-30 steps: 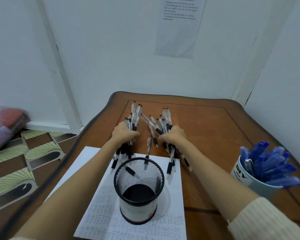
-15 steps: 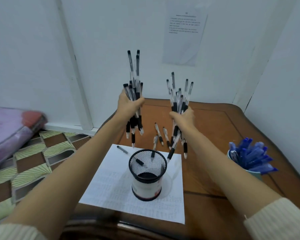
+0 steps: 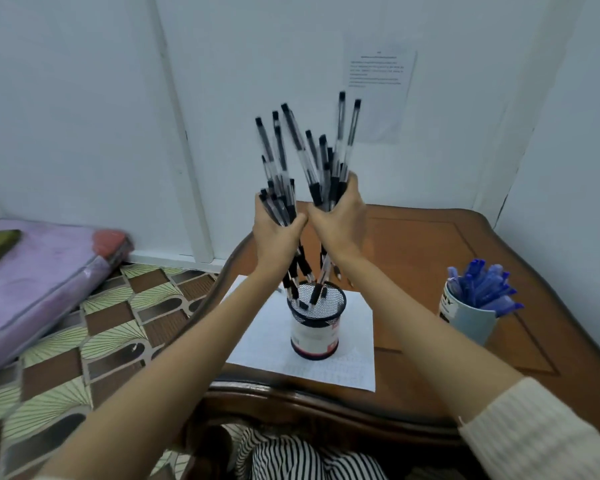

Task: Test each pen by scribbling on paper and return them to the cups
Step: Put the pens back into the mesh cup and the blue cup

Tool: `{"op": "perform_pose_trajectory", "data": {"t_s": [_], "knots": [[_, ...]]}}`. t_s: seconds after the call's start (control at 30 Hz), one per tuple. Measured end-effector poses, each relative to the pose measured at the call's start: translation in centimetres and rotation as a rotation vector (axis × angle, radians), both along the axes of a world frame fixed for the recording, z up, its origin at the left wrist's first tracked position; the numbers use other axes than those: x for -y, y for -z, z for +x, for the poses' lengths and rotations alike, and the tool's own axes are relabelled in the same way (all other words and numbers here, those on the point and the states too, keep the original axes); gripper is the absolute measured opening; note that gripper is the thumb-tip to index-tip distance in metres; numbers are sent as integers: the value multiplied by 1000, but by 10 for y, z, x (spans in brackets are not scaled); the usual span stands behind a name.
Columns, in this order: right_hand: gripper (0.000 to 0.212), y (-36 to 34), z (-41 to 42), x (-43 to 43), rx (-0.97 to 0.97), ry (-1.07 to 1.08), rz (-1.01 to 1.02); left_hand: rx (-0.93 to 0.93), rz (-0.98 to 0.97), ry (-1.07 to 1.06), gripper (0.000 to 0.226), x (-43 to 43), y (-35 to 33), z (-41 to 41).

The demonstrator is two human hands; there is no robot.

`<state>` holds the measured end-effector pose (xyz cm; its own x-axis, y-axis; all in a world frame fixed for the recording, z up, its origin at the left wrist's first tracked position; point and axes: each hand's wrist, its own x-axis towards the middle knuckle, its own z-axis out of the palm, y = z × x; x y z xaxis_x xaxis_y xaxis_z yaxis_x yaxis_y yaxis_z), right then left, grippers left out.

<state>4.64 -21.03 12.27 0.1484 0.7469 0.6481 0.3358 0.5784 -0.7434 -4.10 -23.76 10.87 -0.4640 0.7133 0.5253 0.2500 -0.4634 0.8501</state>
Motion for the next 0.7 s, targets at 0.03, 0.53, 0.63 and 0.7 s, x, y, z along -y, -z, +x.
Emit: {"op": "perform_pose_trajectory", "data": {"t_s": [0.03, 0.53, 0.63, 0.7], "knots": [[51, 7, -1, 1, -25, 10, -5, 13, -5, -17, 36, 2, 7, -1], [44, 35, 7, -6, -71, -11, 4, 36, -16, 11, 45, -6, 52, 1], [32, 41, 3, -4, -139, -56, -53, 88, -20, 48, 45, 0, 57, 4], [27, 40, 1, -5, -197, -93, -98, 119, -24, 74, 44, 2, 60, 4]]}}
